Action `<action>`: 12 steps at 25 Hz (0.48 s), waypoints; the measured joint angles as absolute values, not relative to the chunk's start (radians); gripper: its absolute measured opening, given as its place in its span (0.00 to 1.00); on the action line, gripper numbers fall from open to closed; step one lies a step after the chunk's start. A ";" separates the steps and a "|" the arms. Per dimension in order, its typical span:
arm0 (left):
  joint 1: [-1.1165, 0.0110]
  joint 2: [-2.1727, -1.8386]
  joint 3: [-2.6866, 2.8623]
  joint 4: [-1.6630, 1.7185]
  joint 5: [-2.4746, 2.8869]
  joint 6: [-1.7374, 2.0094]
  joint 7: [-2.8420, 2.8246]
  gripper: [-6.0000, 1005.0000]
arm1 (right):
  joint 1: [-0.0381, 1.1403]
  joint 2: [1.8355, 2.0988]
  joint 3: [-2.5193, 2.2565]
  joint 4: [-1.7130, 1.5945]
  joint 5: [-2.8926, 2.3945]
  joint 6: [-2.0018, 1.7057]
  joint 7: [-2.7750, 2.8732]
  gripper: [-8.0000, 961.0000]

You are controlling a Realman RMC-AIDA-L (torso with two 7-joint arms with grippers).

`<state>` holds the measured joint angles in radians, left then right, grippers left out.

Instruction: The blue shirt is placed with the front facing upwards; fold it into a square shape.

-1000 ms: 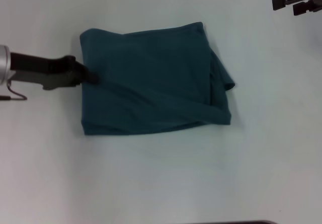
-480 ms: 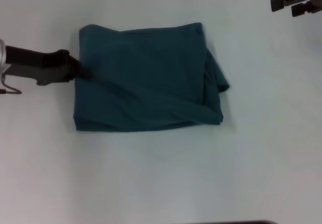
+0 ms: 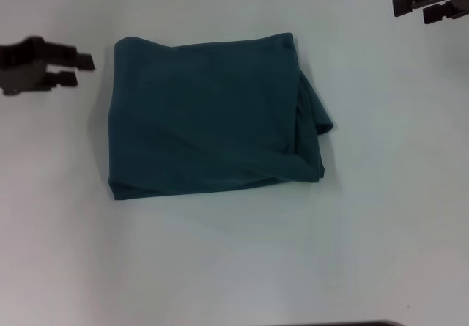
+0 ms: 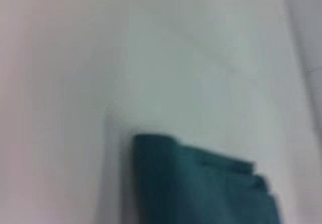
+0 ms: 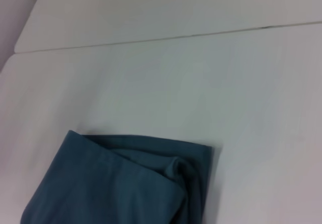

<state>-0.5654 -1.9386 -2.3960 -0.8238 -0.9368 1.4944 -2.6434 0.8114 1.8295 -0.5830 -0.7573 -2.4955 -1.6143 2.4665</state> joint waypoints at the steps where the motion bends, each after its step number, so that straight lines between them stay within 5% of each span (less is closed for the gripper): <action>1: -0.564 -1.945 -2.428 -0.836 -0.938 1.513 -2.637 0.26 | 0.811 1.831 -0.583 -0.757 -2.493 -1.614 2.467 0.93; 7: -0.543 -2.004 -2.603 -0.889 -1.005 1.616 -2.585 0.54 | 0.826 1.858 -0.593 -0.754 -2.468 -1.610 2.471 0.93; 12: -0.513 -2.023 -2.653 -0.907 -1.119 1.624 -2.591 0.74 | 0.838 1.924 -0.606 -0.732 -2.462 -1.558 2.527 0.93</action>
<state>-0.5126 -2.0228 -2.6527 -0.9075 -1.1187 1.6243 -2.5914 0.8384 1.9238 -0.6060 -0.7324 -2.4616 -1.5579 2.5272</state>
